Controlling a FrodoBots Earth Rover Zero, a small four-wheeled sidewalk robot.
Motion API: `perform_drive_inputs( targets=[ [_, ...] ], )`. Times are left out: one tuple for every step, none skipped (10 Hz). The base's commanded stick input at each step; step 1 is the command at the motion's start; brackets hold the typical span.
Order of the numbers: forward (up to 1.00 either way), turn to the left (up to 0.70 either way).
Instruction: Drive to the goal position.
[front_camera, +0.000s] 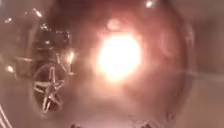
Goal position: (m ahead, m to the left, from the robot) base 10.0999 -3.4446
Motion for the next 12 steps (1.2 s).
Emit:
perform_drive_inputs(
  targets=[
    [0.70, 0.00],
    [0.70, 0.00],
    [0.70, 0.00],
    [0.70, 0.00],
    [0.70, 0.00],
    [0.70, 0.00],
    [0.70, 0.00],
    [0.70, 0.00],
    [0.70, 0.00],
    [0.70, 0.00],
    [0.70, 0.00],
    [0.70, 0.00]
  ],
)
